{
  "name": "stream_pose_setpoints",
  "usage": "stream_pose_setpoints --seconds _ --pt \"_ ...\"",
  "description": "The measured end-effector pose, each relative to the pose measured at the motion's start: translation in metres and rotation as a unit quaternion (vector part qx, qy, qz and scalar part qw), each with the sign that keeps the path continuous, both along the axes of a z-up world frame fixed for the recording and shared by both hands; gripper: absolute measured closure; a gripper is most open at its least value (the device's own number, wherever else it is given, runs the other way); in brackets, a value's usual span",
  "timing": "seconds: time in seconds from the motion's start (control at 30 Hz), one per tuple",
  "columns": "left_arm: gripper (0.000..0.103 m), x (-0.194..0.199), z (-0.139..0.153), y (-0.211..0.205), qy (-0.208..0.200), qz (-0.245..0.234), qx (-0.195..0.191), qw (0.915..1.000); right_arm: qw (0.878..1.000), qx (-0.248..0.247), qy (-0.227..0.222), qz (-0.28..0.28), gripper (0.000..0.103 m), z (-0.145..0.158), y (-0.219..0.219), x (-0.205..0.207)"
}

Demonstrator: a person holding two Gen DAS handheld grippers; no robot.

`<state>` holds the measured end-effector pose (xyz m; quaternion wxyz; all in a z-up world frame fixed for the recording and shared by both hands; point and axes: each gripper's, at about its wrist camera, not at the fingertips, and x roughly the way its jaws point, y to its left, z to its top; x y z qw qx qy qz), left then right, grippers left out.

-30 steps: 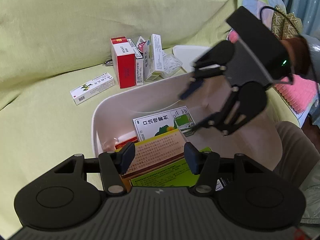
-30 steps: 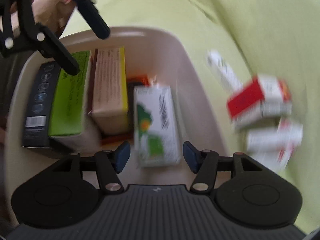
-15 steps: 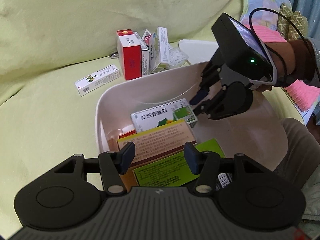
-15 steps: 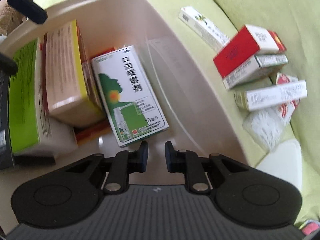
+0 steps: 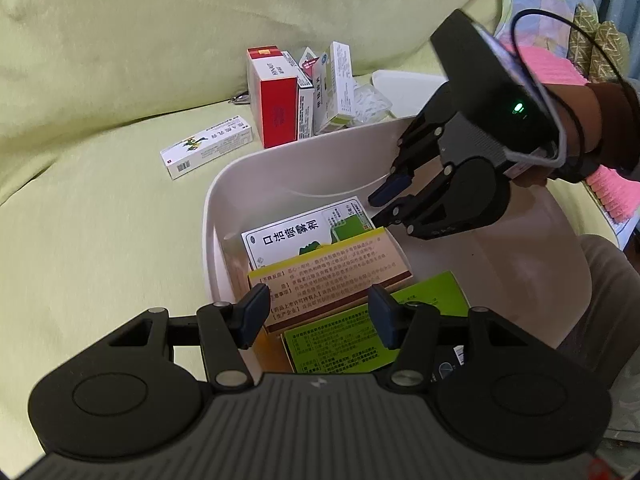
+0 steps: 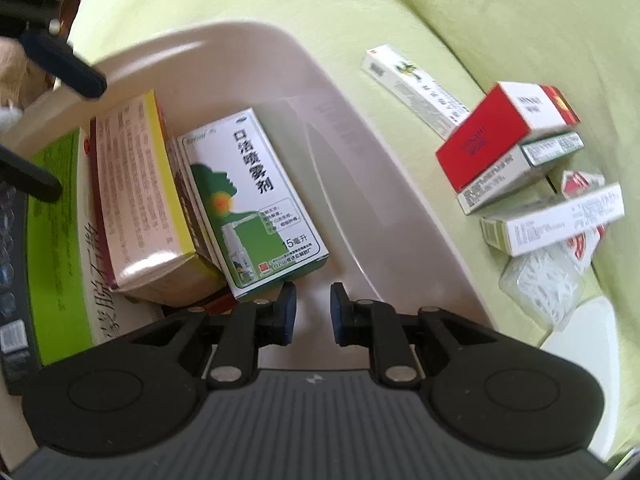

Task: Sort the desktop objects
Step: 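Raise the right gripper out of the bin toward the white parrot box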

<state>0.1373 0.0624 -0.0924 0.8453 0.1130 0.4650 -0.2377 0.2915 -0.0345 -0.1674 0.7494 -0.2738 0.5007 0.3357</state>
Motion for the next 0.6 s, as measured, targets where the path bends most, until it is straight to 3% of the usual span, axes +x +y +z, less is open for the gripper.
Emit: stream_pose_setpoints --seconds 0.33,0.4,0.53,0.6 --pt "0.037 -0.005 0.015 -0.008 -0.007 0.02 0.019 0.9996 0.988 0.095 -0.014 -0.122 0.08 0.046 -0.037 -0.032" --pt "0.029 -0.009 0.019 -0.011 -0.01 0.026 0.023 0.9993 0.982 0.115 -0.016 -0.146 0.069 0.054 -0.046 -0.043" --pt "0.025 -0.017 0.027 -0.015 -0.018 0.039 0.022 0.9988 0.969 0.154 -0.016 -0.192 0.048 0.065 -0.06 -0.065" --pt "0.019 -0.021 0.031 -0.016 -0.021 0.046 0.018 0.9986 0.965 0.167 -0.013 -0.203 0.031 0.069 -0.067 -0.076"
